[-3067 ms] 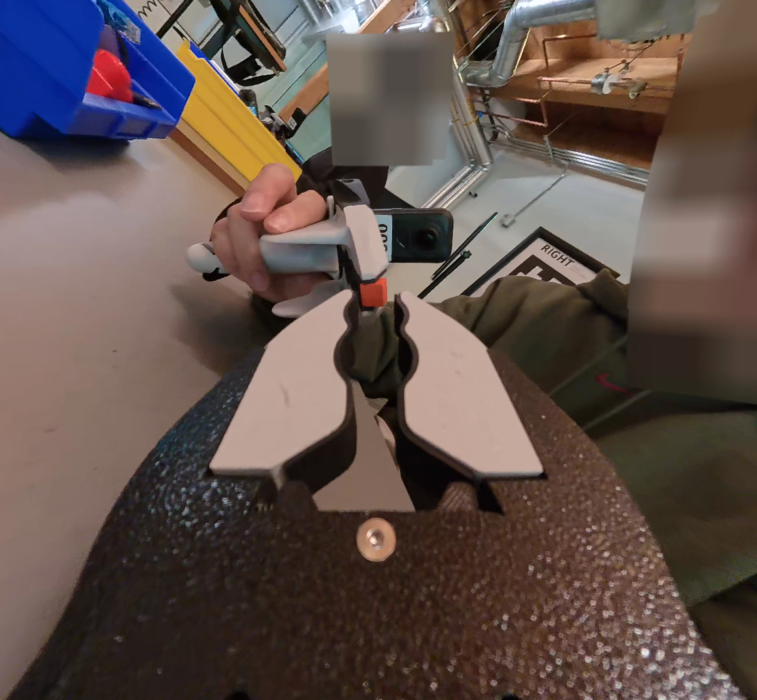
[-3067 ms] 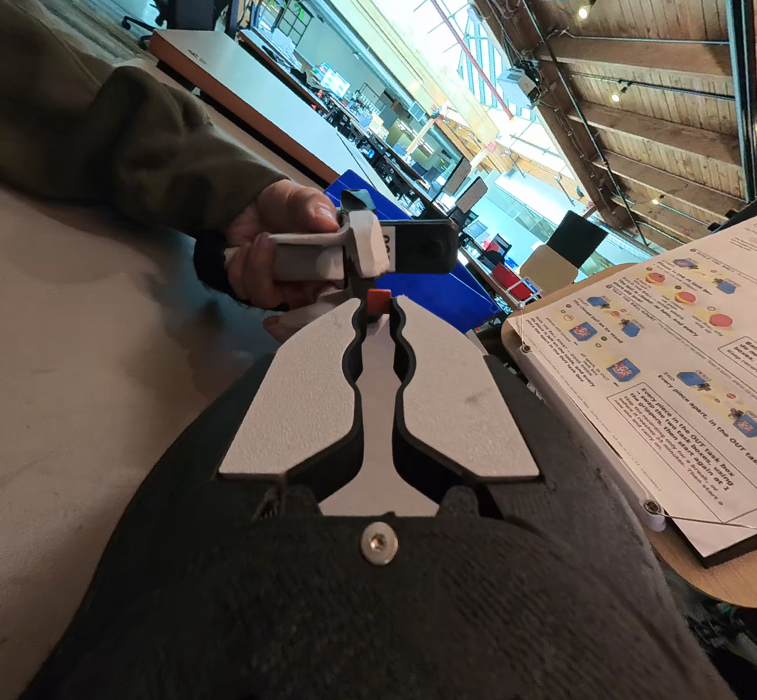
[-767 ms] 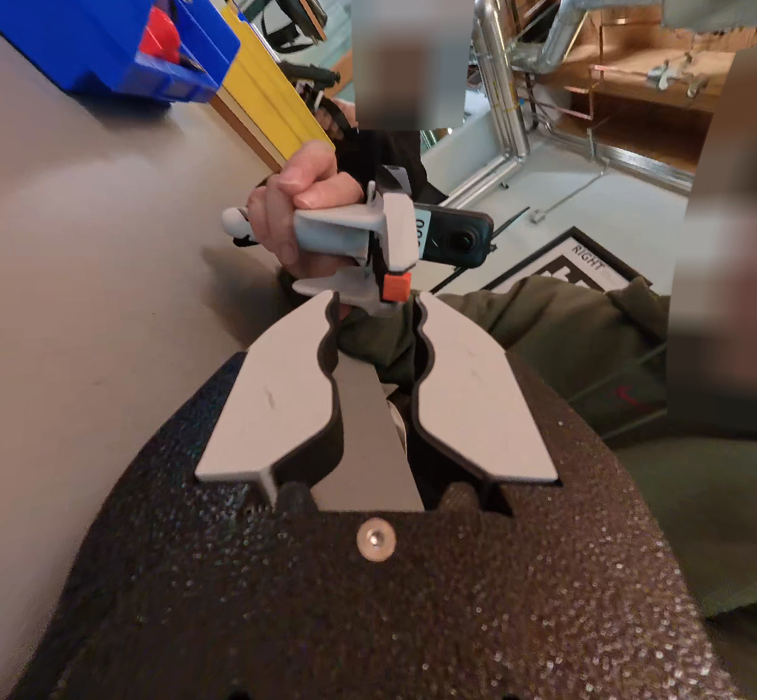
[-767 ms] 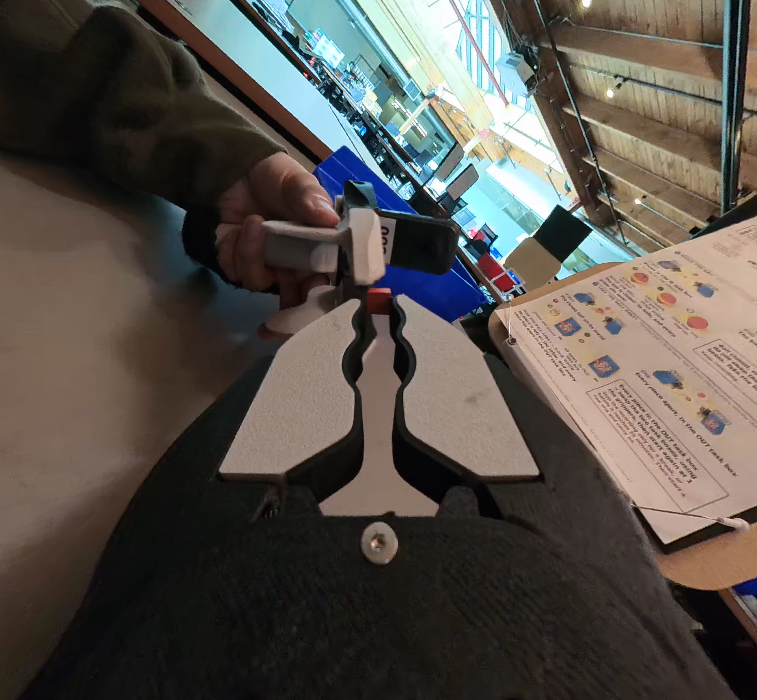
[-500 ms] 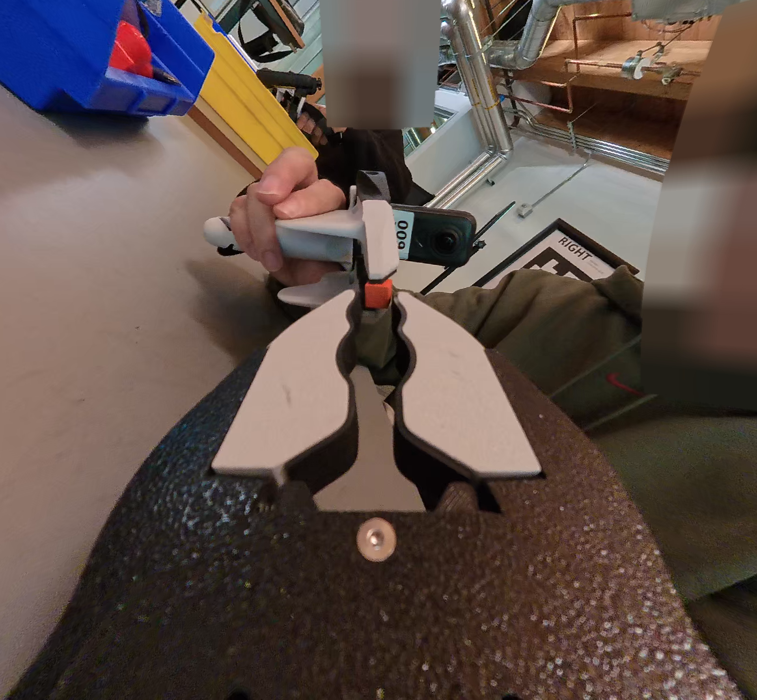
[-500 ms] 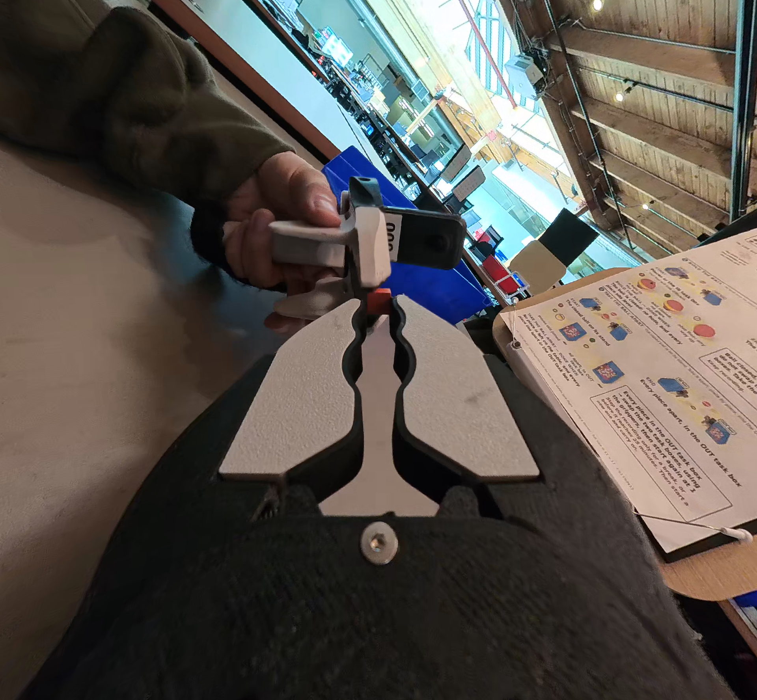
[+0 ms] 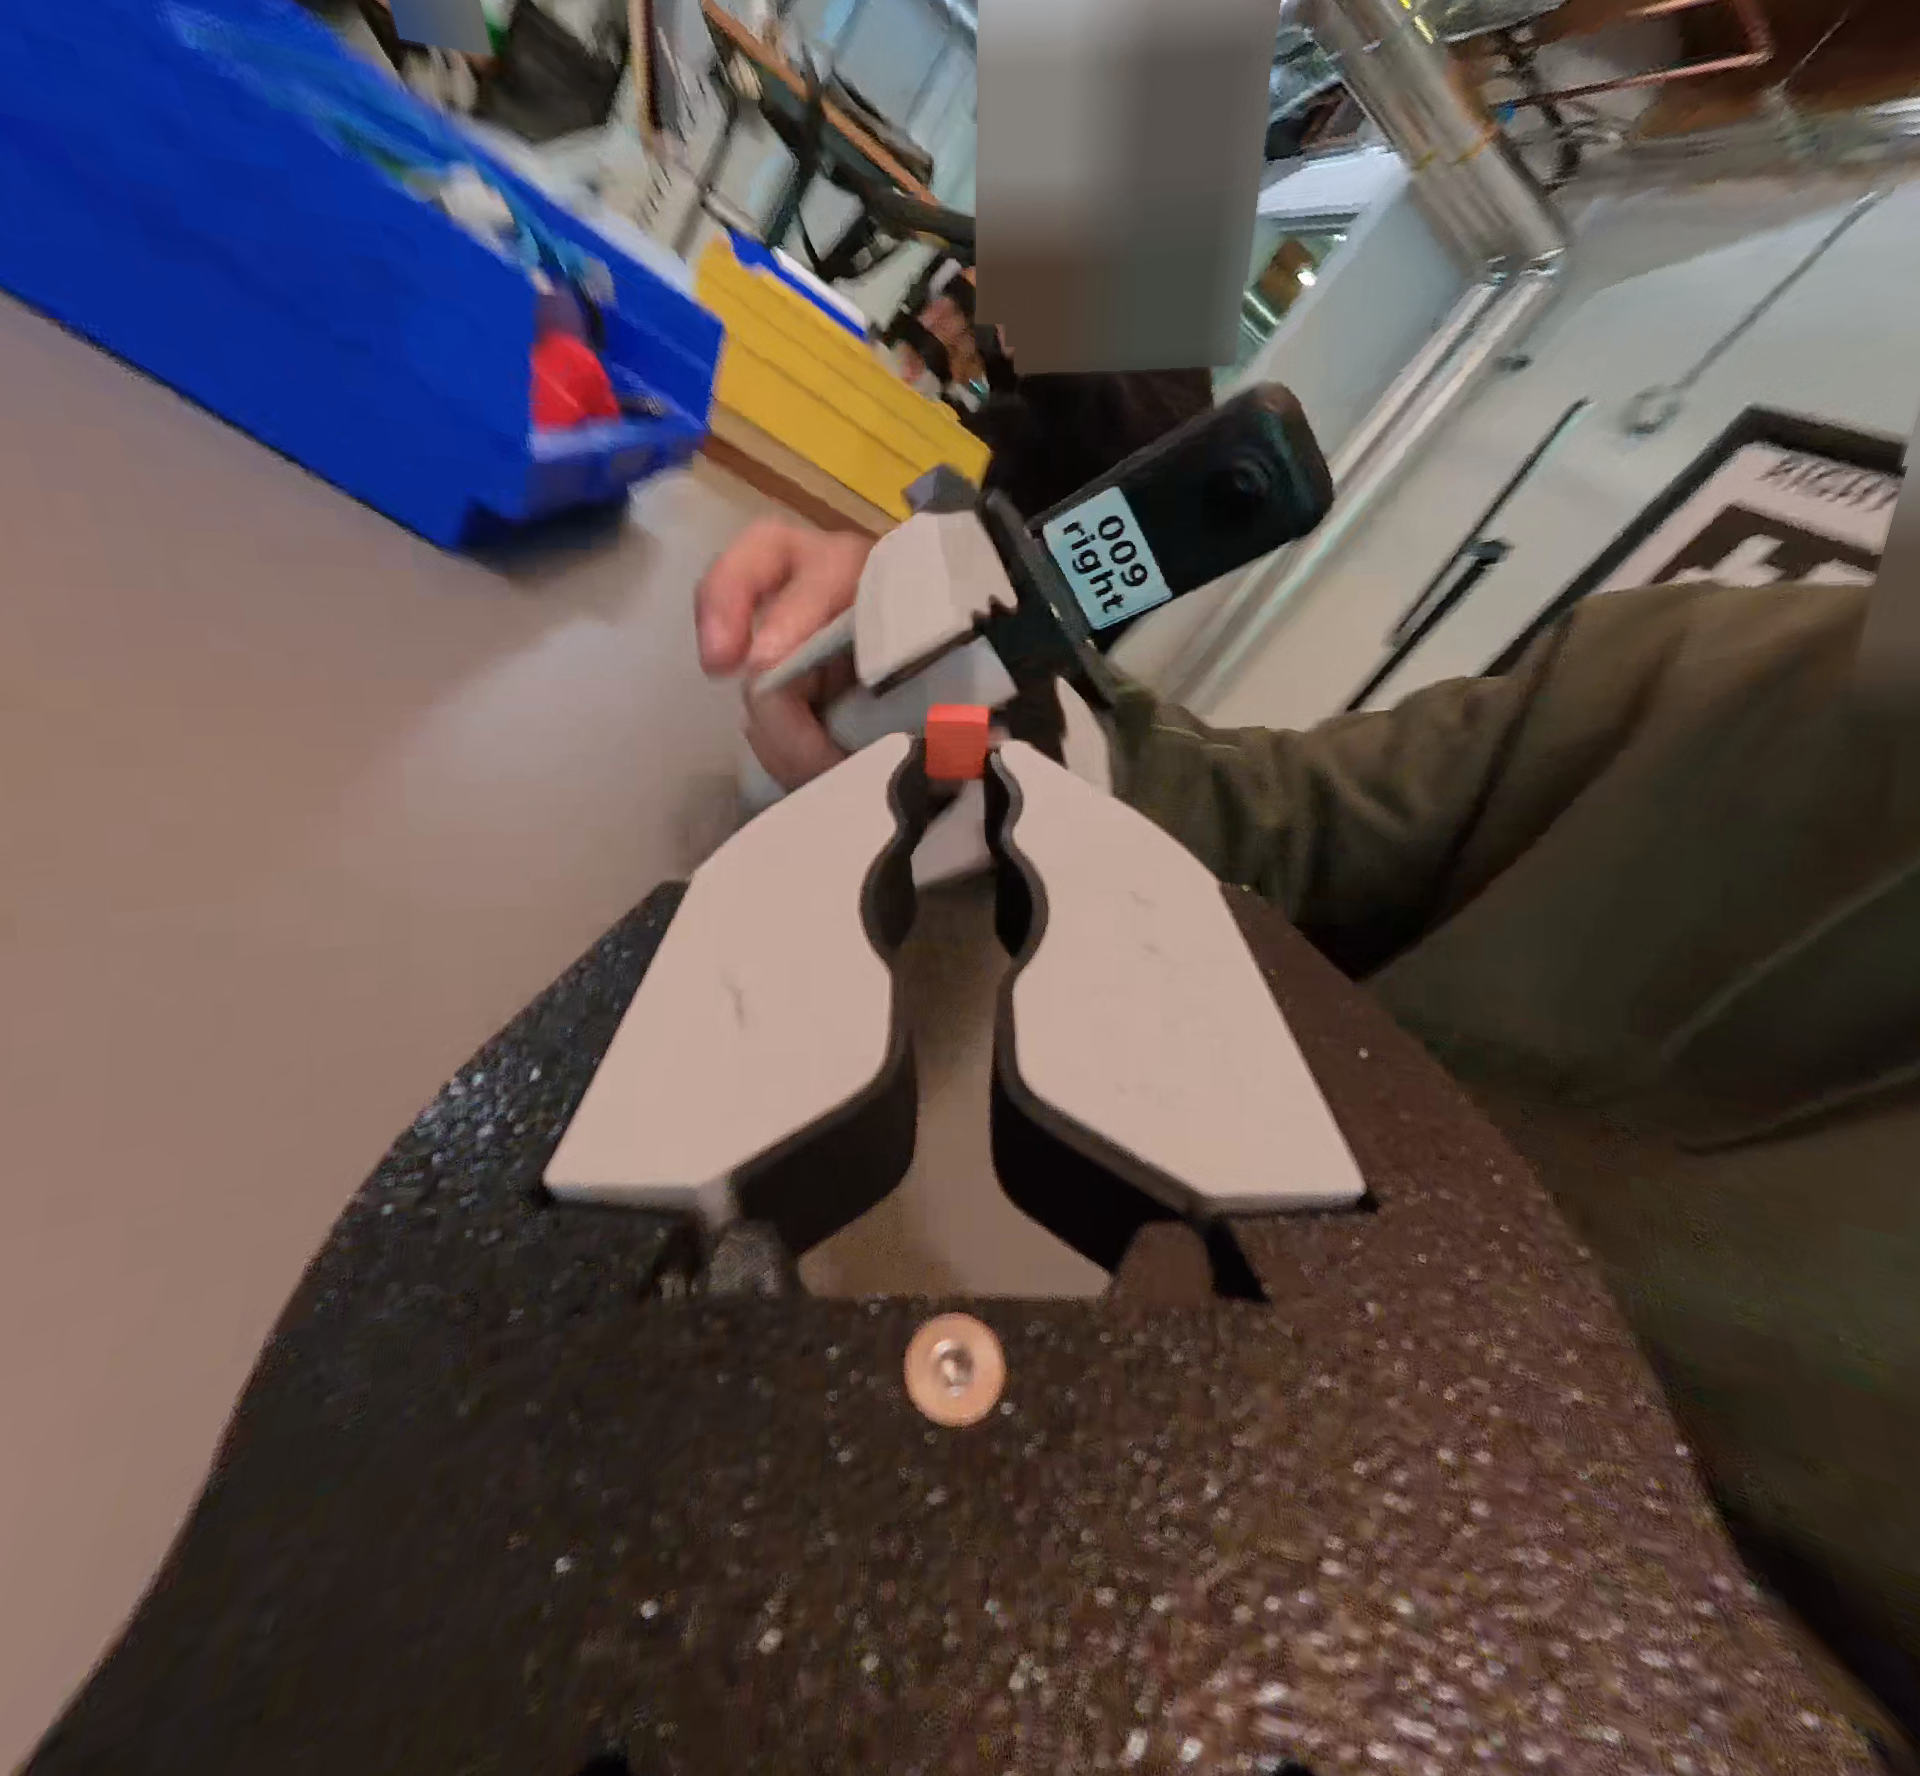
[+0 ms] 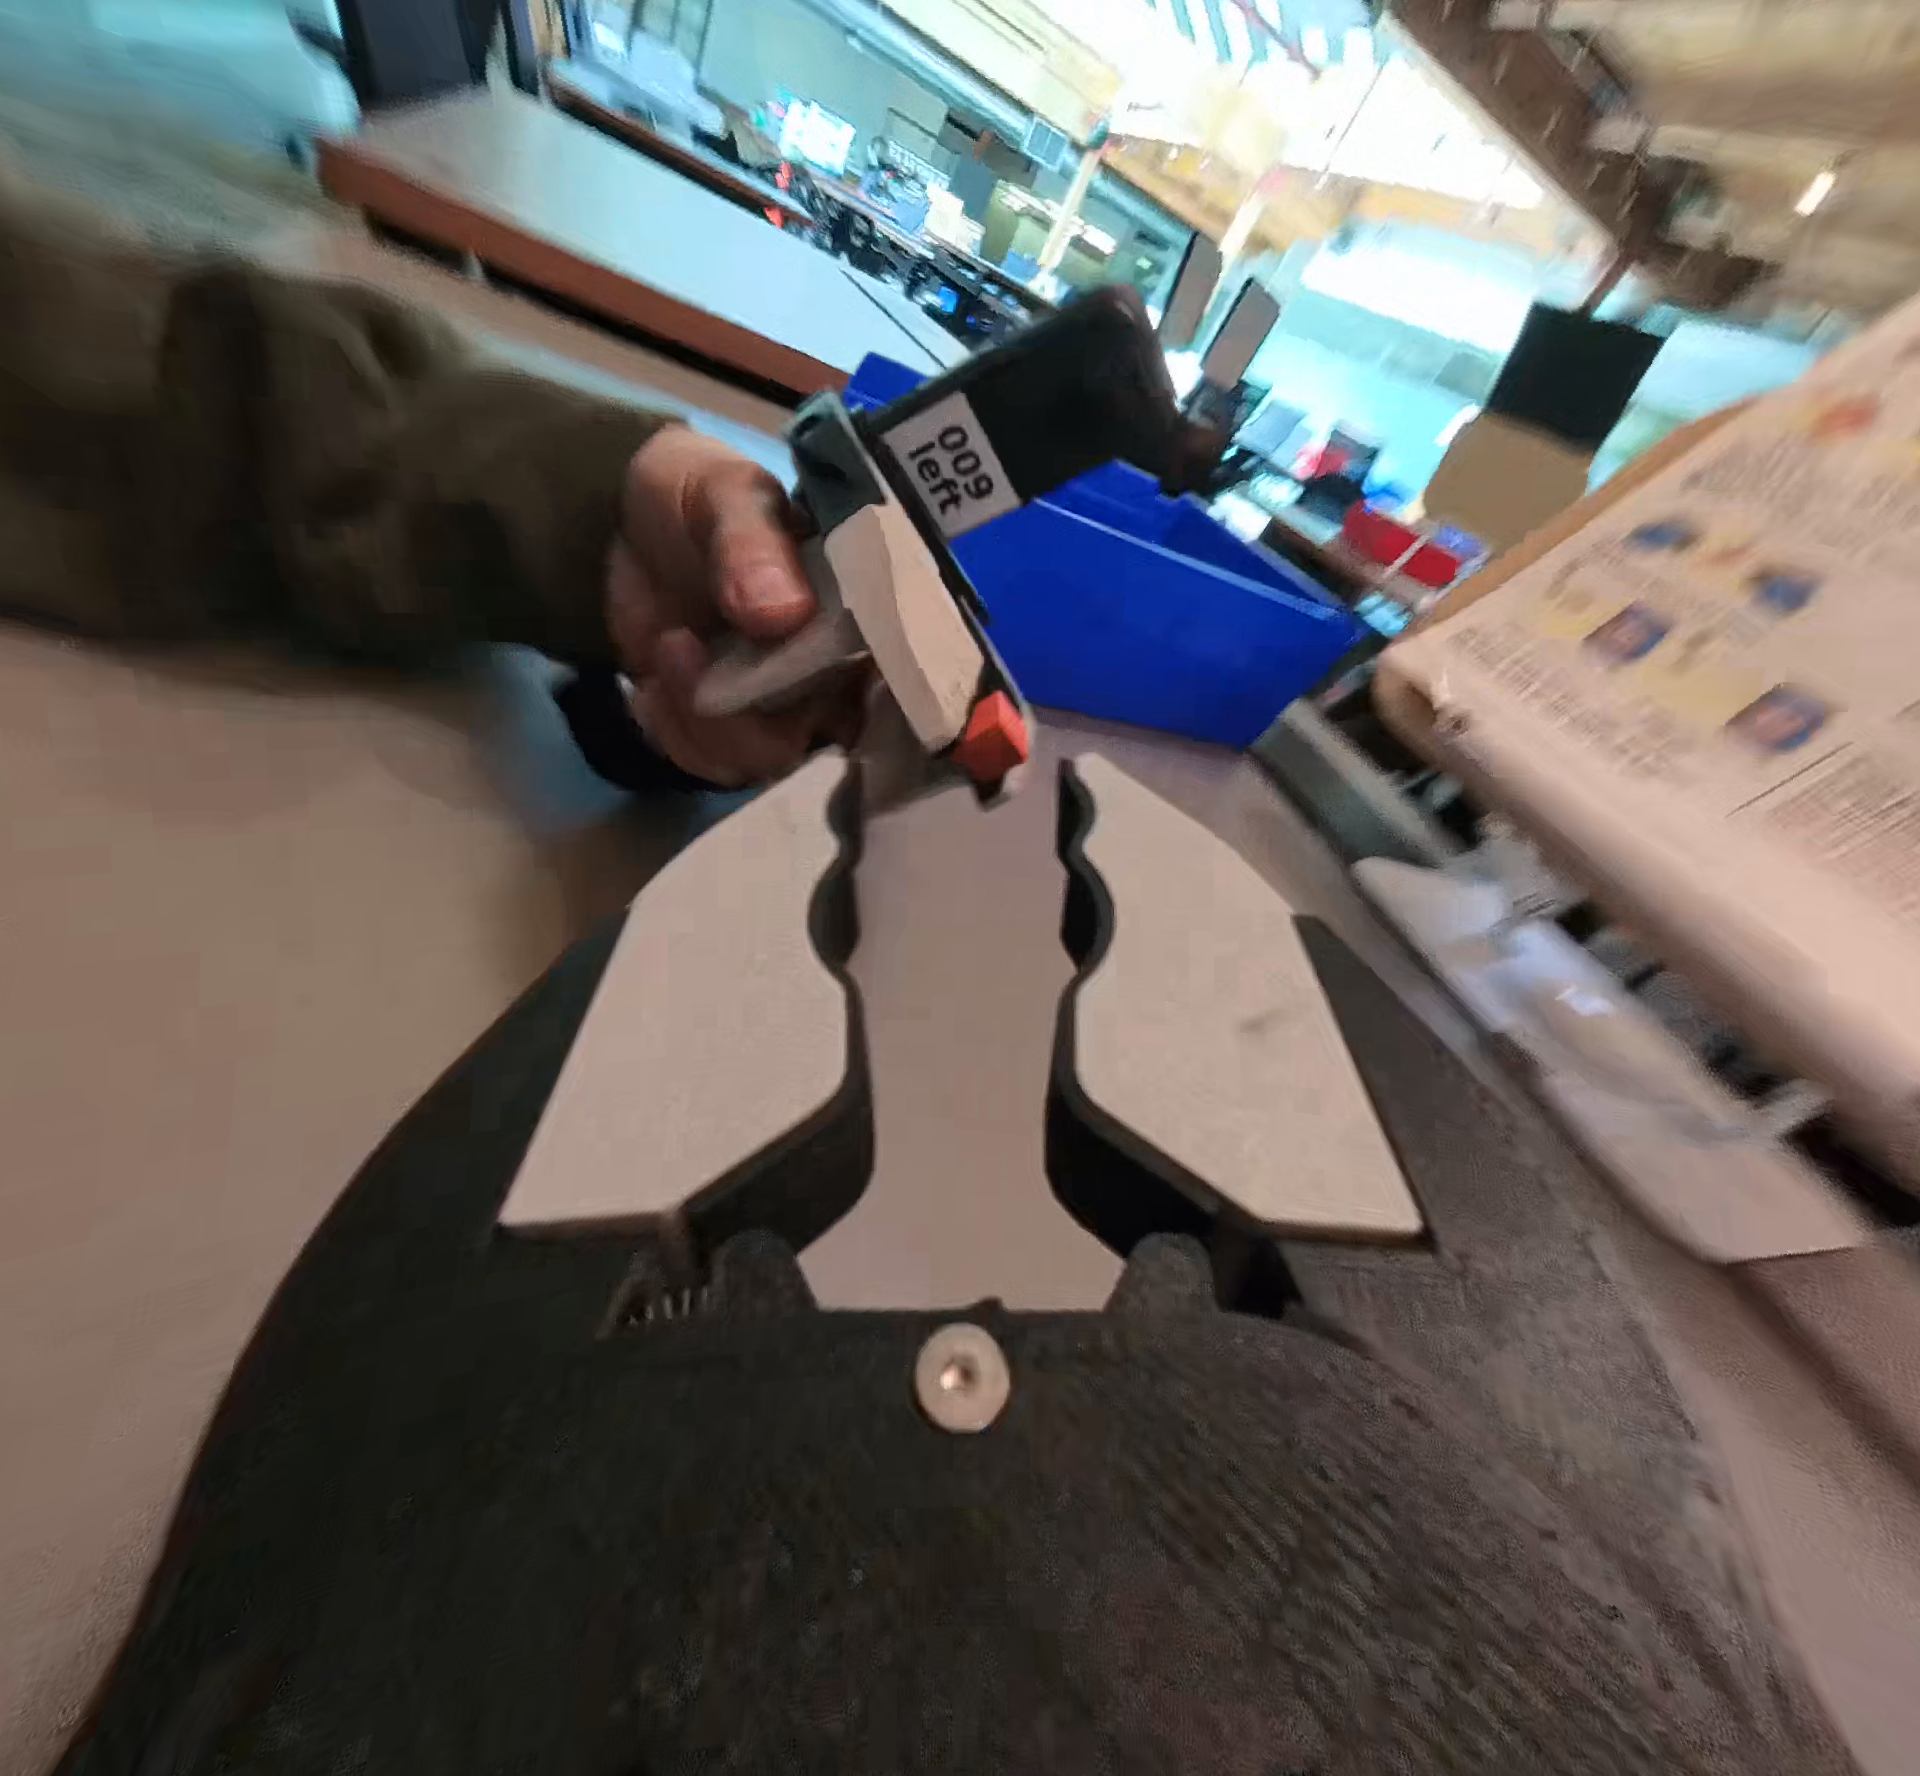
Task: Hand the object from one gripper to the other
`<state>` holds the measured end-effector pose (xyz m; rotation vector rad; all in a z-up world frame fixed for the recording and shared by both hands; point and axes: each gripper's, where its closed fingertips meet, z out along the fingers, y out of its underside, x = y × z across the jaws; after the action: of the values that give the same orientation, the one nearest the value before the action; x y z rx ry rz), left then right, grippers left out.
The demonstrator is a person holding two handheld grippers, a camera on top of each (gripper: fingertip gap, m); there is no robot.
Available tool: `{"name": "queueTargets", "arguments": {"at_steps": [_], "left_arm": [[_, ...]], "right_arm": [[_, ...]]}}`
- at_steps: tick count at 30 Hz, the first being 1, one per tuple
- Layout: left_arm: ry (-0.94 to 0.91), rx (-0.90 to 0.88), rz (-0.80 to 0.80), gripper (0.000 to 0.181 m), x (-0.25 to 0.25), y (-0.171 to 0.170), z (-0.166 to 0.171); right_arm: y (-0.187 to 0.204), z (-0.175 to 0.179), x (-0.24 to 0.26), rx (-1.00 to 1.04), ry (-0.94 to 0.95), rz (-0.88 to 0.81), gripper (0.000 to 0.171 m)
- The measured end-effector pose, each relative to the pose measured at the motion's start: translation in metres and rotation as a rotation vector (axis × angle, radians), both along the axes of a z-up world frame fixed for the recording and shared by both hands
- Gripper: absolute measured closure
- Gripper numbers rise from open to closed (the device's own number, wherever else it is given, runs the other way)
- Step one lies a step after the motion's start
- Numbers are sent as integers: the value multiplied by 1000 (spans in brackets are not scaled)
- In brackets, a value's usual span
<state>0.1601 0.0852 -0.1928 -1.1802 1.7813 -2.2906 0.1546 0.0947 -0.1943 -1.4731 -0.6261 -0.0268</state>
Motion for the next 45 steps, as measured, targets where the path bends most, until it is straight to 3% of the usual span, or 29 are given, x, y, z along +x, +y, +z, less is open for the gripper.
{"name": "queueTargets", "arguments": {"at_steps": [1, 4, 9, 12, 14, 20, 24, 28, 31, 33, 38, 42, 45], "left_arm": [[-59, 26, 44, 171, 1, 5, 4], [-224, 192, 166, 172, 3, 18, 7], [-467, 475, 272, 172, 4, 18, 11], [-546, 624, 275, 172, 6, 12, 5], [-588, 712, 273, 172, 6, 8, 0], [-641, 850, 303, 172, 10, 8, -5], [-665, 874, 290, 172, 10, 4, -7], [-670, 869, 286, 172, 9, 3, -7], [-602, 836, 308, 168, 12, 6, -9], [-496, 787, 338, 156, 17, 12, -12], [-134, 317, 241, 141, 15, 12, -4], [107, -126, 22, 147, 6, 3, 8], [251, -330, -124, 155, -1, -2, 10]], "right_arm": [[1, 2, 2, -38, 113, 11, 127], [3, 12, 8, -129, 507, 80, 117], [3, 13, 12, -366, 1184, 315, 121], [0, 19, 8, -421, 1391, 465, 135], [1, 19, 7, -433, 1443, 473, 140], [2, 4, -2, -510, 1332, 417, 140], [2, 4, 1, -500, 1359, 415, 158], [0, 4, -1, -529, 1374, 454, 160], [1, 4, 2, -494, 1264, 412, 160], [2, 4, 6, -435, 1138, 344, 161], [1, 16, 23, -135, 667, 125, 161], [-5, 22, 17, 48, 277, 55, 161], [-7, 20, 9, 126, 7, 9, 161]]}}
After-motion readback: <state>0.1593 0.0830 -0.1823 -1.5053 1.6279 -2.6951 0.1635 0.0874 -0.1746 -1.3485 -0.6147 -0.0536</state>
